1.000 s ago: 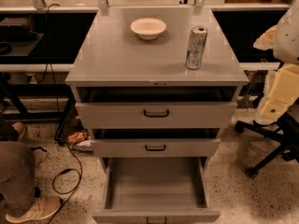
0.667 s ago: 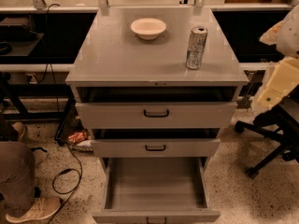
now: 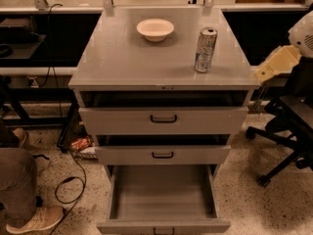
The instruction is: Place redbull can into bottom drawer
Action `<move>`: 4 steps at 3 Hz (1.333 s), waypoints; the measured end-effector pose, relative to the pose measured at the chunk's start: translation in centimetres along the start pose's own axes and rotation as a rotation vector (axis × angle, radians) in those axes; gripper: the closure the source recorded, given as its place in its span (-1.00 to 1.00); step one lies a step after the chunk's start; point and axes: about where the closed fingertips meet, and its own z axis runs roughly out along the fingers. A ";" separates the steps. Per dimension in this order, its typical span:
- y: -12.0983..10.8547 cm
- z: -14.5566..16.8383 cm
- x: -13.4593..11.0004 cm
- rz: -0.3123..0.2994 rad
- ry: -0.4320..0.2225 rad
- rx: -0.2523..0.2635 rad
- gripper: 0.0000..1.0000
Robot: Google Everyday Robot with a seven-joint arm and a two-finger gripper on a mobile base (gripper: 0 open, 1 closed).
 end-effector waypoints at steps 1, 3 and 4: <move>-1.4 0.7 -0.7 0.032 -0.038 0.042 -1.00; -0.7 2.4 -1.4 0.049 -0.045 0.012 -1.00; 1.0 6.3 -3.2 0.091 -0.078 -0.040 -1.00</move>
Offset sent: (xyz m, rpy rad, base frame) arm 0.0176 -0.0035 0.0026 0.0245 -0.0492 -0.0379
